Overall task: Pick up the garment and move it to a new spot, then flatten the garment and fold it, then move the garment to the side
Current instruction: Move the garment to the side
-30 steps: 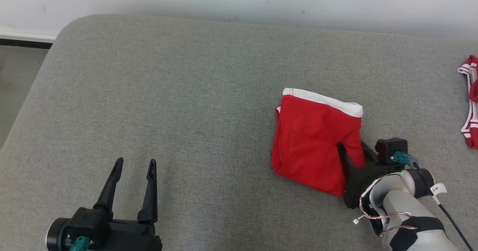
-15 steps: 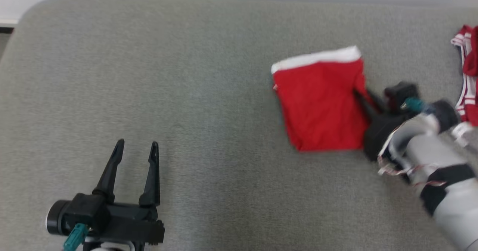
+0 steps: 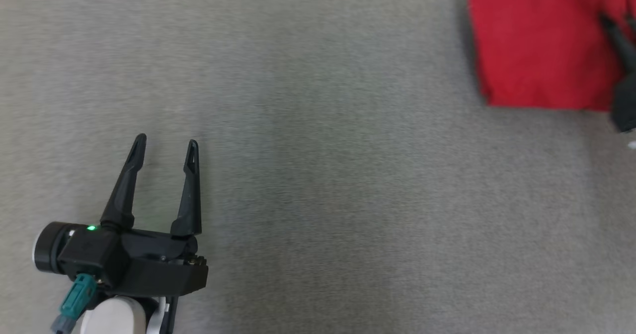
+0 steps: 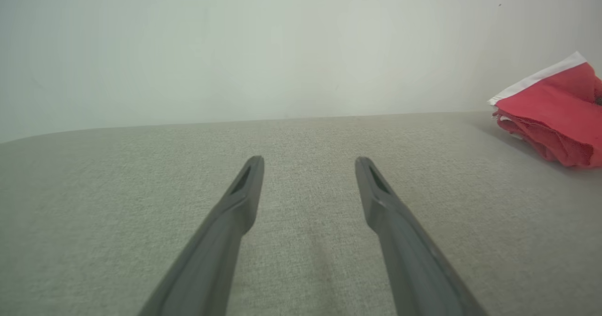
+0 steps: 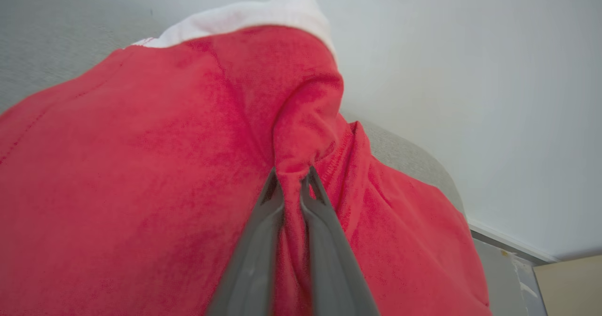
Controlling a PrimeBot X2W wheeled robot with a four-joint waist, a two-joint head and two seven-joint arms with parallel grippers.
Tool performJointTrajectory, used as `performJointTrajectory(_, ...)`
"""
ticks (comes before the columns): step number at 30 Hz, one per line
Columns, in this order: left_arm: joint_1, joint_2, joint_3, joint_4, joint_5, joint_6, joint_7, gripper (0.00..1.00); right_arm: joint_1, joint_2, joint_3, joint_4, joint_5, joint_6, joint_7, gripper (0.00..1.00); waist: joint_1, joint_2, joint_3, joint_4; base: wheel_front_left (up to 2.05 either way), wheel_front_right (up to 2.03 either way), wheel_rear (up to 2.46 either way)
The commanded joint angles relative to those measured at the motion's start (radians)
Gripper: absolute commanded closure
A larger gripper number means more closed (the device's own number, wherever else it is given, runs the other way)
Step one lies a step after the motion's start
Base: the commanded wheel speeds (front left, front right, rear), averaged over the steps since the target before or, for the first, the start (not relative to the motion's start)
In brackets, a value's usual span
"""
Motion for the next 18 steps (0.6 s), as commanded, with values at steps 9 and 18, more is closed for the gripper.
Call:
performJointTrajectory(9, 0.018, 0.045, 0.016, -0.084, 0.04, -0.005, 0.0, 0.0, -0.124, -0.144, -0.014, 0.014, 0.01, -0.003, 0.025, 1.0, -0.0002, -0.0002, 0.142, -0.14, 0.0, 0.0, 0.0)
performJointTrajectory(18, -0.004, 0.081, 0.0, -0.147, 0.057, -0.01, 0.0, 0.0, -0.244, -0.217, 0.022, 0.069, -0.056, -0.003, 0.039, 1.0, -0.0002, -0.0002, 0.207, -0.155, 0.0, 0.0, 0.0)
